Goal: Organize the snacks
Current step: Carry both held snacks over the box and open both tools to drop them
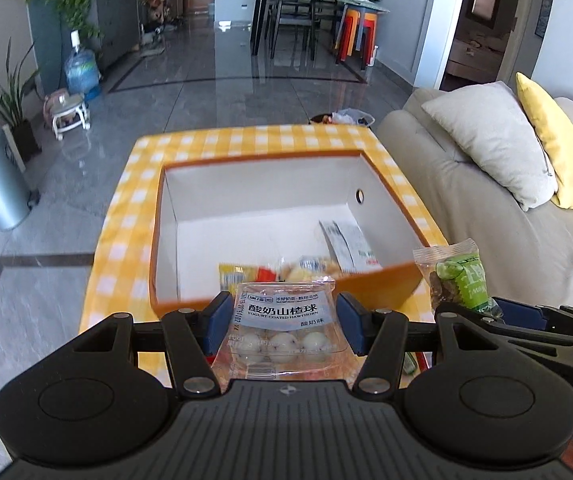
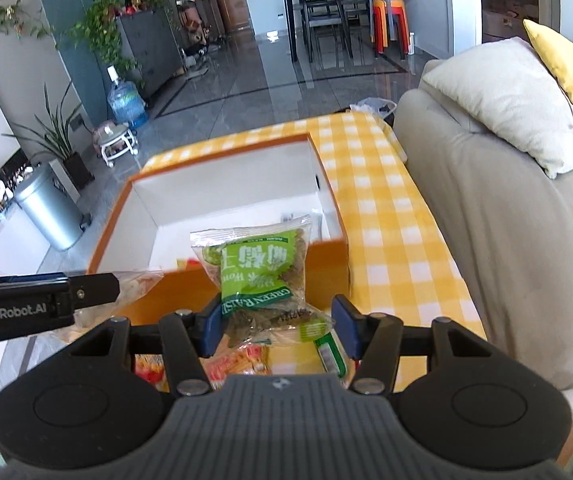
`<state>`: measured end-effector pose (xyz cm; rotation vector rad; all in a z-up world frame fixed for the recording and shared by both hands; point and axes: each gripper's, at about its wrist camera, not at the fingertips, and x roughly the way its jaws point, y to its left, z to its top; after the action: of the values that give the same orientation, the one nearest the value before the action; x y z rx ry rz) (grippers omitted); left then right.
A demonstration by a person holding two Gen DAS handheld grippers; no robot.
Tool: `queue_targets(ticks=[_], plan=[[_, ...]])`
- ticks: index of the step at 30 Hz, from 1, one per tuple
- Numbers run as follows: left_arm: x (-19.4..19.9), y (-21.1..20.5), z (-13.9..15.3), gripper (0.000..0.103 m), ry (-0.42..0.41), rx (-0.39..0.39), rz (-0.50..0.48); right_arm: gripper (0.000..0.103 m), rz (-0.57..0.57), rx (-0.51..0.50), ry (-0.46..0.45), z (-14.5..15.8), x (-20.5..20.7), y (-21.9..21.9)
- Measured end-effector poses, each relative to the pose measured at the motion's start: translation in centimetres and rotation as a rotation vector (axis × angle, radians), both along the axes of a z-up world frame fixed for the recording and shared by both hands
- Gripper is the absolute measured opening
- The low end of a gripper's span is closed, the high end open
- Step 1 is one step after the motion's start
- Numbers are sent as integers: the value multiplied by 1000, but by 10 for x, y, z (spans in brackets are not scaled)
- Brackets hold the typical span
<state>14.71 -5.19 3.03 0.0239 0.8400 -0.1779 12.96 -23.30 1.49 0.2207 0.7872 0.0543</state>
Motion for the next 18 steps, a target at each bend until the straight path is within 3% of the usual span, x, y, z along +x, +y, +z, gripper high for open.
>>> queue_targets(ticks=[9,18], plan=[[38,0,7,65,-29,62,-24,54,49,-29,-7,8,46,19],[79,1,-23,65,13,160,-38,54,147,-190,1,0,98,38]])
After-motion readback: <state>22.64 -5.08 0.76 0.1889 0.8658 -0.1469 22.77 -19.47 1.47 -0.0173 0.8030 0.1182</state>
